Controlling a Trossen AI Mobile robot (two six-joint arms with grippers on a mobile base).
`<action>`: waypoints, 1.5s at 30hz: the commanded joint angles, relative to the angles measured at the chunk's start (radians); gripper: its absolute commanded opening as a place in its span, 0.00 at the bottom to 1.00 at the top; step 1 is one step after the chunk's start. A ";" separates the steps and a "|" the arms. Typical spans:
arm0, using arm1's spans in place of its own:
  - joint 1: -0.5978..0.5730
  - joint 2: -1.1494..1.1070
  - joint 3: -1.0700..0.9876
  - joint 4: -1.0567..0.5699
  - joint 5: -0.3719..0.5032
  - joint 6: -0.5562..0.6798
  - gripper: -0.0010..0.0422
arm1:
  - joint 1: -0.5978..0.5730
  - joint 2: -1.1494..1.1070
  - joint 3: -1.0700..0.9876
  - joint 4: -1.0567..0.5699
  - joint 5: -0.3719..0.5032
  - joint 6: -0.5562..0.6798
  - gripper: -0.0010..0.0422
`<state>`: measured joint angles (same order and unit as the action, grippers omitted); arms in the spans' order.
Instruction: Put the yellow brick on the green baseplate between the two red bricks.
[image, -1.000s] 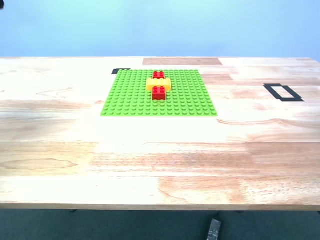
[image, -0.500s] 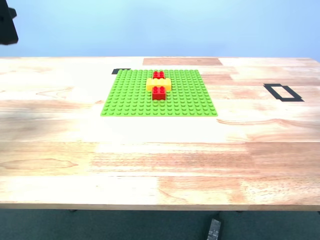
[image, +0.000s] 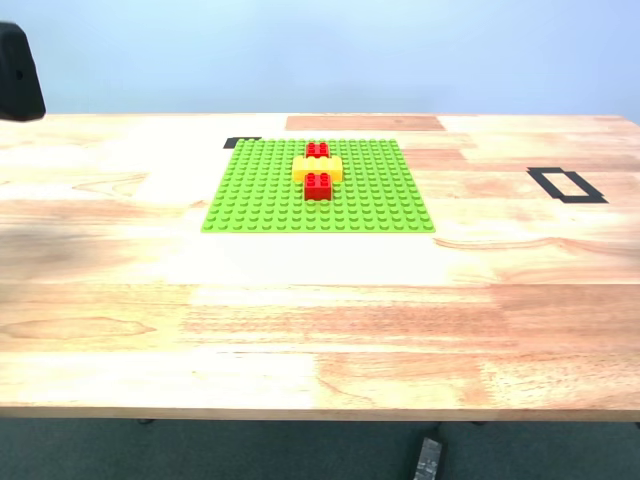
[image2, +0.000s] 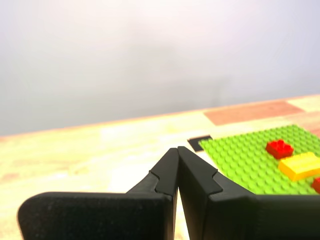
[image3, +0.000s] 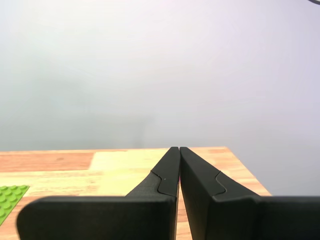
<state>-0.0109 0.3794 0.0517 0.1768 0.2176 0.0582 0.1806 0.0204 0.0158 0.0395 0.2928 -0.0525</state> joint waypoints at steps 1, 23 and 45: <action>0.000 -0.001 0.000 -0.044 0.000 0.001 0.02 | 0.001 0.000 0.000 -0.001 -0.002 0.000 0.02; 0.000 -0.084 -0.044 -0.016 -0.106 -0.026 0.02 | 0.002 0.002 0.000 -0.002 -0.003 -0.004 0.02; 0.000 -0.083 -0.043 -0.015 -0.106 -0.033 0.02 | 0.001 0.005 0.000 -0.002 -0.003 -0.004 0.02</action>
<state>-0.0109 0.2958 0.0090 0.1619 0.1112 0.0235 0.1818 0.0257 0.0154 0.0380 0.2893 -0.0566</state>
